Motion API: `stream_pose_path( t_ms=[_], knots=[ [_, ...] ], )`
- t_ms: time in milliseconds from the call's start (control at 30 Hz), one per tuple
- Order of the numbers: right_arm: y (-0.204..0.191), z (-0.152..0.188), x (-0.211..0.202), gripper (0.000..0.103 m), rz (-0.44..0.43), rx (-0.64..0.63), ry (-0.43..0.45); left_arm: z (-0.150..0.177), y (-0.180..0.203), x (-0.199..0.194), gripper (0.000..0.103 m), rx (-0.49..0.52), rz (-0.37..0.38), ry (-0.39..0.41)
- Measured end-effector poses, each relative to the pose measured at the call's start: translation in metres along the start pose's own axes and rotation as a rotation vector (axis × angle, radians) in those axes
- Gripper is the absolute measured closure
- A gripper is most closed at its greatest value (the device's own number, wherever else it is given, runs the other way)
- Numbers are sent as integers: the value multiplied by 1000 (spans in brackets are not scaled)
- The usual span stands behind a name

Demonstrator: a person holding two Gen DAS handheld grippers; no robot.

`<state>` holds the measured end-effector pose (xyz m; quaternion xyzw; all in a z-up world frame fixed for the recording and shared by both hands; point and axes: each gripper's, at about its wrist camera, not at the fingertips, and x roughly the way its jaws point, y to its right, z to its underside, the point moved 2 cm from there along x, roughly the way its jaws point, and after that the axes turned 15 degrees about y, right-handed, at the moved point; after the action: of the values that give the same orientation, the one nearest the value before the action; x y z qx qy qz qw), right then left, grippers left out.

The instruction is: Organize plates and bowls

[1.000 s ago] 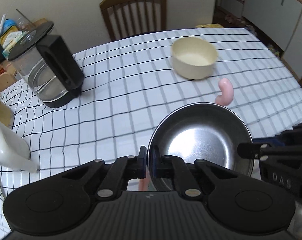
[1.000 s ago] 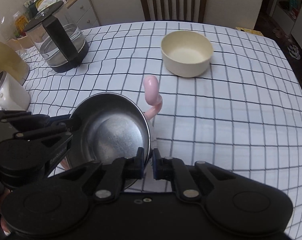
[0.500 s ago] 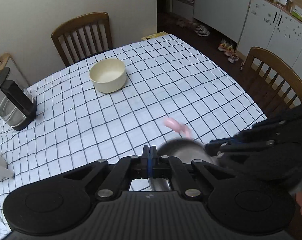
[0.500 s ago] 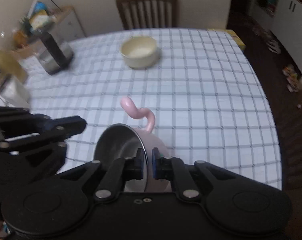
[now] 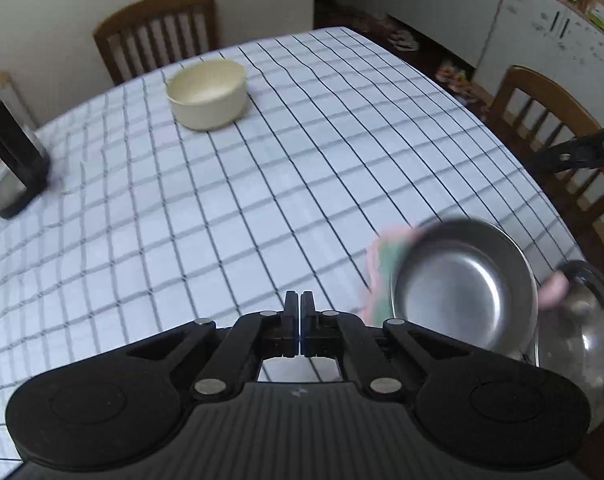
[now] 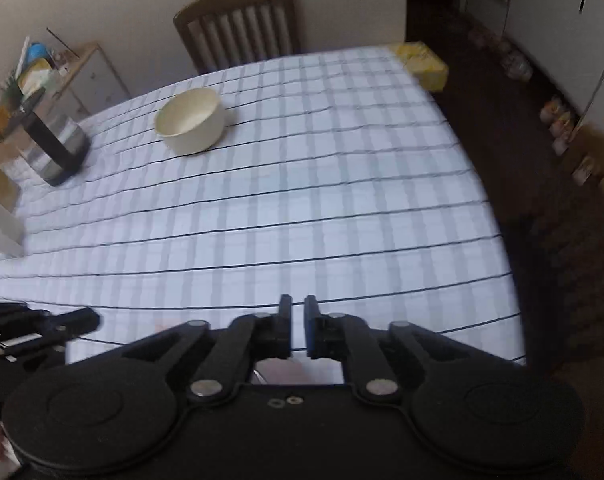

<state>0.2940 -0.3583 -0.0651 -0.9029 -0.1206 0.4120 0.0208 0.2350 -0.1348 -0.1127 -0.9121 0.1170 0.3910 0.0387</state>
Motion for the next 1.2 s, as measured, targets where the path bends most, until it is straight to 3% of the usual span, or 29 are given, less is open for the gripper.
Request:
stream_pose_path(
  t_ms=[100, 233, 333, 500, 600, 667, 733, 767, 967, 1200],
  knots=[
    [17, 11, -9, 89, -44, -7, -58, 0, 5, 9, 103, 8, 31, -22],
    [11, 23, -5, 84, -65, -64, -105, -10, 12, 11, 101, -15, 56, 0],
    [18, 28, 2, 66, -90, -42, -103, -10, 17, 19, 95, -26, 52, -21],
    [7, 34, 17, 65, -139, -47, -138, -1, 16, 18, 93, -71, 47, -41],
    [-2, 33, 19, 51, -155, -69, -131, 3, 19, 17, 74, -79, 43, -56],
    [-7, 33, 22, 39, -156, -83, -129, 5, 23, 14, 54, -72, 30, -39],
    [-10, 36, 25, 39, -150, -94, -131, 6, 25, 10, 38, -77, 20, -13],
    [-12, 38, 27, 39, -152, -96, -138, 6, 24, 8, 35, -84, 12, -1],
    [-4, 51, 34, 40, -110, -49, -155, 2, 30, 9, 35, -109, 23, 25],
    [0, 64, 33, 54, -89, -1, -192, 6, 51, 32, 36, -78, 39, -5]
  ],
)
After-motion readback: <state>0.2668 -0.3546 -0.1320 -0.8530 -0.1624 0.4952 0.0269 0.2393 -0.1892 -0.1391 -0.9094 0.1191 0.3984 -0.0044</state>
